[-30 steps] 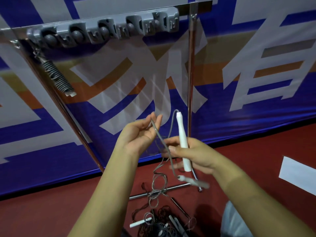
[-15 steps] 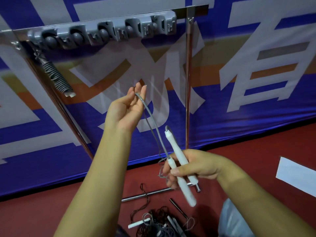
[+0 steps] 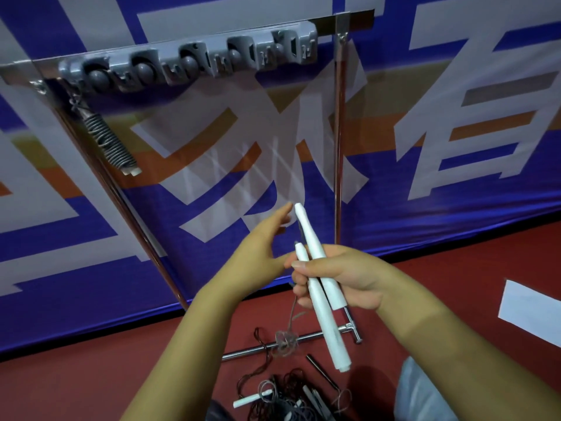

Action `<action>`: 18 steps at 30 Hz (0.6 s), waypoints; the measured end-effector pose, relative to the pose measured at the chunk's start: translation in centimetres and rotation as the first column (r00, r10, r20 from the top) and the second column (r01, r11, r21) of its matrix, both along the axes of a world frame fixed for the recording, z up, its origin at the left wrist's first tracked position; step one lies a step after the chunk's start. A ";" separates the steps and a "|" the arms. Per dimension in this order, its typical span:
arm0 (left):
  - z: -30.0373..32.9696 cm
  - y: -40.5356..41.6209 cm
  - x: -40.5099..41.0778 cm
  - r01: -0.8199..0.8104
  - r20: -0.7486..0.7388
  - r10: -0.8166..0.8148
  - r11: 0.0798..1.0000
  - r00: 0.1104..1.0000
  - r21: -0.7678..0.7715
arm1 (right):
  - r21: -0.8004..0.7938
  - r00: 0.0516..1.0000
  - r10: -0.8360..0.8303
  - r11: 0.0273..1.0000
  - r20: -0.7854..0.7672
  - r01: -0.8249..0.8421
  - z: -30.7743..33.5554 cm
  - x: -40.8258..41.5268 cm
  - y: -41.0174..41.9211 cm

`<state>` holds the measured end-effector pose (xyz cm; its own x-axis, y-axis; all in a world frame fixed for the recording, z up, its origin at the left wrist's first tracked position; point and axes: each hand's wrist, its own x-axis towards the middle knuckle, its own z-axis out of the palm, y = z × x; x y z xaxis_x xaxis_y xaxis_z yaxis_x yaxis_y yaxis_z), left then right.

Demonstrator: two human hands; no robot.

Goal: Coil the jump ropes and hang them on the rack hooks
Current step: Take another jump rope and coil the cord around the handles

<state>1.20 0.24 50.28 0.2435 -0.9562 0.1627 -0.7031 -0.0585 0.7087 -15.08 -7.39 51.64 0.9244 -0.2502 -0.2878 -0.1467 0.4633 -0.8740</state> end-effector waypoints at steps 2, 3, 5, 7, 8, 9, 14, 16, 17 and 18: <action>0.1 -0.2 -0.7 0.064 -0.019 -0.065 0.997 0.998 -0.048 | 0.032 0.999 0.019 0.999 0.033 -0.020 0.5 -0.1 0.5; 0.3 -0.3 -1.0 0.068 -0.091 -0.076 0.994 0.993 -0.085 | 0.039 0.998 0.038 0.998 0.050 -0.040 0.8 -0.2 0.8; 0.8 -0.5 -1.6 0.012 -0.341 -0.075 0.983 0.937 -0.185 | 0.046 0.993 0.081 0.995 0.081 -0.085 1.3 -0.5 1.1; 1.9 -0.8 -2.1 -0.040 -0.527 -0.106 0.965 0.844 -0.258 | 0.071 0.988 0.112 0.990 0.104 -0.119 1.4 -0.8 1.4; 2.6 -1.0 -2.3 -0.053 -0.587 -0.124 0.960 0.800 -0.276 | 0.087 0.987 0.117 0.988 0.108 -0.126 1.3 -1.0 1.4; 3.2 -1.2 -2.4 -0.065 -0.637 -0.137 0.957 0.758 -0.283 | 0.098 0.987 0.117 0.987 0.107 -0.127 1.2 -1.1 1.4; 4.6 -1.7 -2.2 -0.009 -0.729 -0.143 0.980 0.669 -0.201 | 0.076 0.986 0.125 0.988 0.110 -0.133 0.6 -1.8 1.4; 4.9 -1.8 -1.9 0.018 -0.729 -0.144 0.984 0.669 -0.178 | 0.070 0.982 0.149 0.985 0.113 -0.157 0.6 -2.2 1.4; 5.0 -1.9 -1.8 0.012 -0.722 -0.126 0.987 0.680 -0.161 | 0.064 0.980 0.161 0.984 0.114 -0.169 0.5 -2.3 1.5; 5.0 -1.9 -1.7 0.005 -0.700 -0.099 0.991 0.707 -0.136 | 0.053 0.980 0.165 0.984 0.114 -0.172 0.5 -2.3 1.6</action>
